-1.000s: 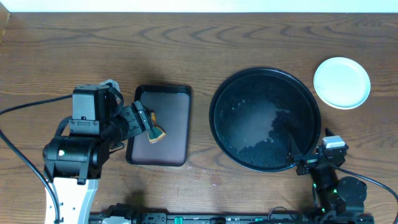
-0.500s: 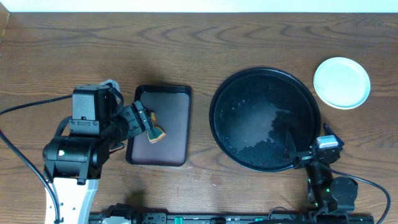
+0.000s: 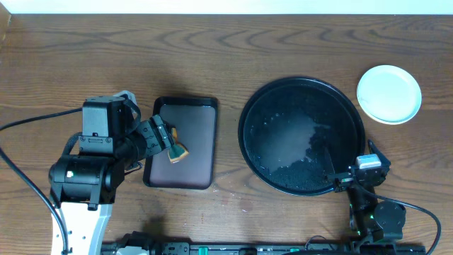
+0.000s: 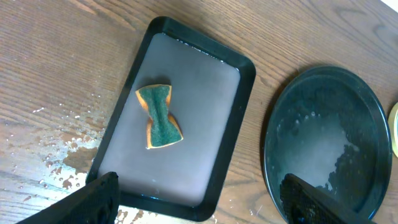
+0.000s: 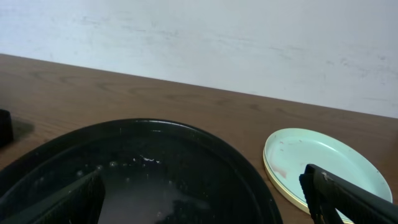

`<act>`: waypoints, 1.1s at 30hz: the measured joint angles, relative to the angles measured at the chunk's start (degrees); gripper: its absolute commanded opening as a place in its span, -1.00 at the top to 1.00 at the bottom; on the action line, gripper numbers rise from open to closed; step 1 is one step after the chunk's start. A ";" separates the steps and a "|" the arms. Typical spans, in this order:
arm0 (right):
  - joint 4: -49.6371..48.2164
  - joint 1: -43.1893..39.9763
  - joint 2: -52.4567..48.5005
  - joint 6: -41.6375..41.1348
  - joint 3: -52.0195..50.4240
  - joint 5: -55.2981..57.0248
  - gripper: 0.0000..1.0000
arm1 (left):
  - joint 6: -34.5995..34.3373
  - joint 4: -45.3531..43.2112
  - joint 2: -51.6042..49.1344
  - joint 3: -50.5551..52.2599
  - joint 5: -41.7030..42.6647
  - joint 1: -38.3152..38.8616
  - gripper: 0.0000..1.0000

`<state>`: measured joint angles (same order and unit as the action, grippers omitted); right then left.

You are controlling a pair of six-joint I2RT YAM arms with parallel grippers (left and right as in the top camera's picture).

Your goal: Clean dirty plates on tray and stack at the side

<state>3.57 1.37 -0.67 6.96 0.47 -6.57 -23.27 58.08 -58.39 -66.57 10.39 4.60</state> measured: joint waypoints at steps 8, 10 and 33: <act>0.00 0.00 0.00 0.00 0.00 0.00 -0.99 | 0.00 0.00 0.00 0.00 0.00 0.00 -0.66; 0.00 0.00 0.00 0.00 0.00 0.00 -0.99 | 0.44 0.11 0.00 0.00 -0.11 0.00 -0.66; 0.02 0.00 0.00 0.02 -0.02 0.44 -0.98 | 22.25 -43.21 33.14 44.78 -1.03 -2.67 -0.66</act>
<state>3.60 1.37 -0.67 6.98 0.45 -6.13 -1.02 14.87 -25.26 -21.78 9.37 1.93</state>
